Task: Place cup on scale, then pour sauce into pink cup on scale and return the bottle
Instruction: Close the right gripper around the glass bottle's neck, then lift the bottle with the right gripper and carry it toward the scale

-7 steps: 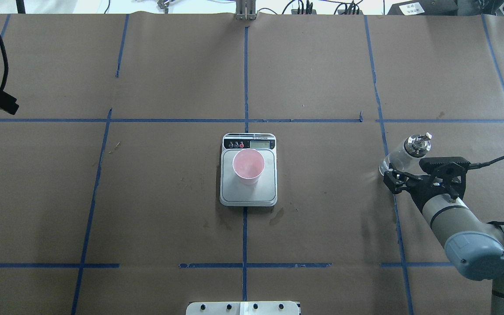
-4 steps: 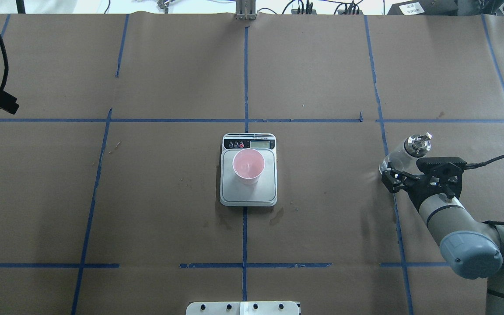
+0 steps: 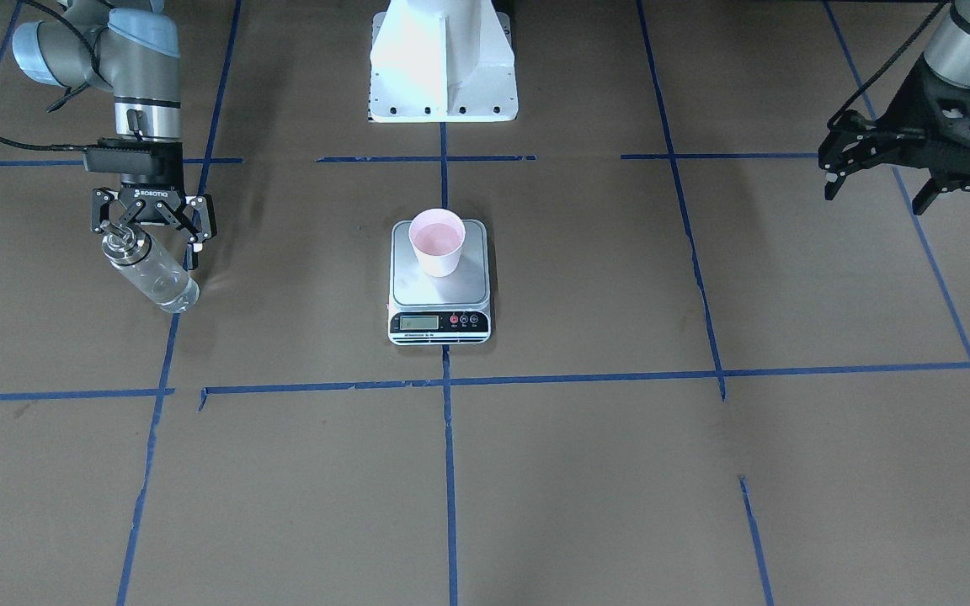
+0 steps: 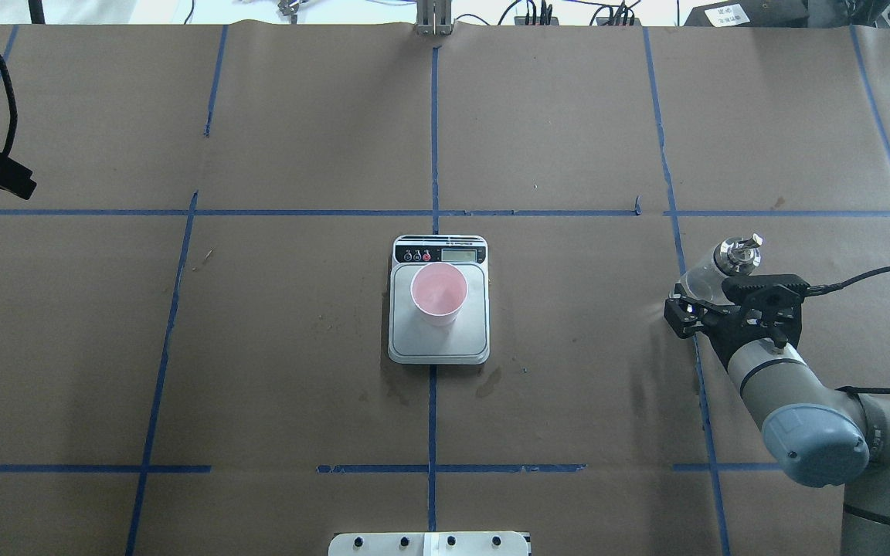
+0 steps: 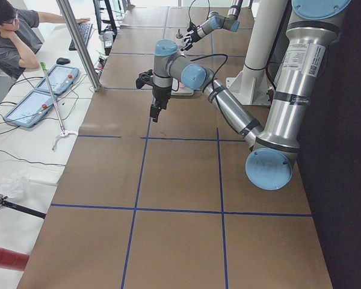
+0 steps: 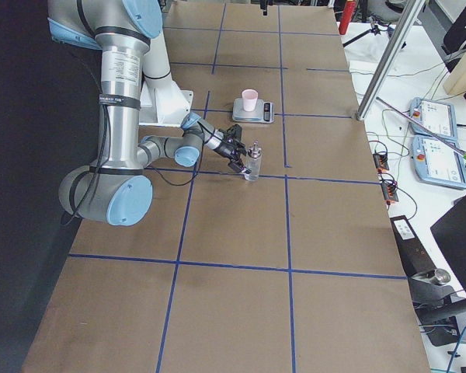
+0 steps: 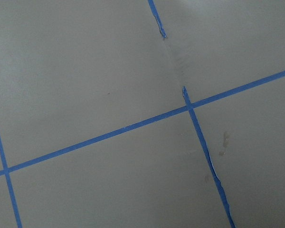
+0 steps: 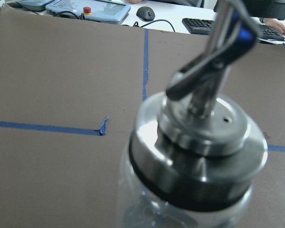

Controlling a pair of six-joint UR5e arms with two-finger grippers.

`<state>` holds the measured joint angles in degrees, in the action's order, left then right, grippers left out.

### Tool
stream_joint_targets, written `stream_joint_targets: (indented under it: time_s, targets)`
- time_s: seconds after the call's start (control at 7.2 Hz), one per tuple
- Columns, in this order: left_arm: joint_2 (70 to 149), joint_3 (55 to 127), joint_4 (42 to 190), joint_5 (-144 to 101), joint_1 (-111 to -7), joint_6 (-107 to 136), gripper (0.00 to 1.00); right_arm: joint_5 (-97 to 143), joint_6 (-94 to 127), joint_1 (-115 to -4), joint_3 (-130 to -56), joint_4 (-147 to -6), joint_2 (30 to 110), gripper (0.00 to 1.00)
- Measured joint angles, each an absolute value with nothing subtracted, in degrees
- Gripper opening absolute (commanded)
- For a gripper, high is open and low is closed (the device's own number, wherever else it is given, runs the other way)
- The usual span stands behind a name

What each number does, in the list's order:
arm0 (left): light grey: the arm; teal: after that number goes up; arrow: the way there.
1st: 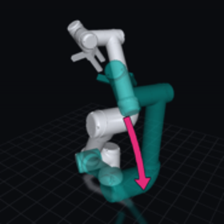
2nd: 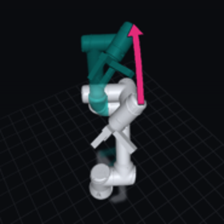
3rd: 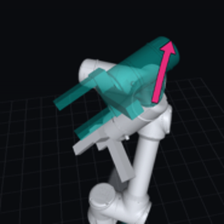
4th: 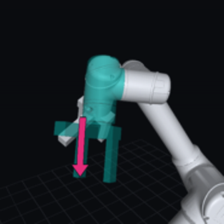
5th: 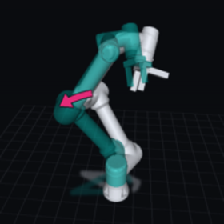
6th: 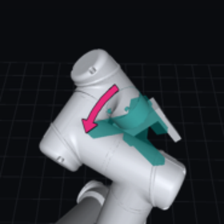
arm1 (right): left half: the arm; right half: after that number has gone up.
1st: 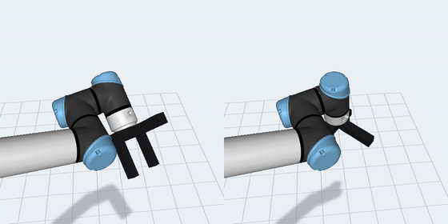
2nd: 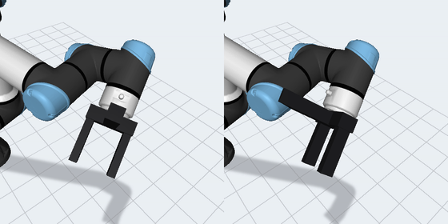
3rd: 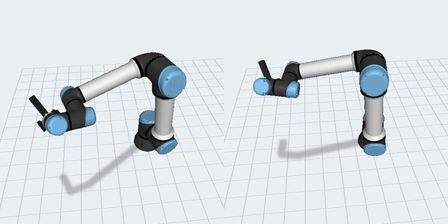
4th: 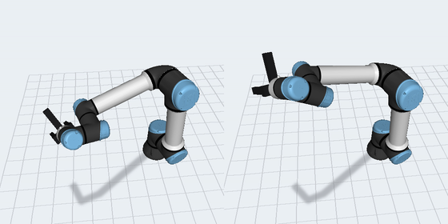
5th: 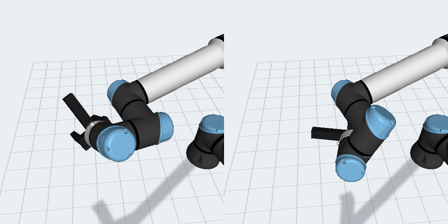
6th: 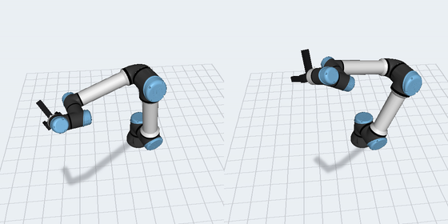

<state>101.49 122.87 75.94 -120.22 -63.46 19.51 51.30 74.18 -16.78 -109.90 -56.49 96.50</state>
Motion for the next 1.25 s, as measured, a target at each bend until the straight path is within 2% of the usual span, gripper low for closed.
stream_joint_targets:
  time_s: [0.42, 0.56, 0.69, 0.83, 0.97, 1.25]
  targets:
    - [101.51, 122.87, 75.94, -120.23, -63.46, 19.51, 1.00, 51.34, 73.50, -17.63, -108.90, -56.51, 96.34, 1.00]
    - [101.54, 122.87, 75.94, -120.23, -63.46, 19.51, 1.00, 51.38, 73.43, -18.04, -108.42, -56.51, 96.16, 0.96]
    - [101.55, 122.87, 75.94, -120.23, -63.48, 19.51, 1.00, 51.41, 73.40, -18.25, -108.19, -56.51, 95.93, 0.69]
    - [101.54, 122.88, 75.94, -120.23, -63.51, 19.53, 1.00, 51.43, 73.39, -18.35, -108.08, -56.52, 95.57, 0.20]
    - [101.52, 122.92, 75.94, -120.24, -63.53, 19.59, 1.00, 51.53, 73.28, -18.51, -108.06, -56.51, 95.27, 0.00]
    - [101.61, 122.95, 75.90, -120.27, -63.47, 19.75, 1.00, 51.75, 69.39, -19.50, -108.39, -56.48, 94.61, 0.00]
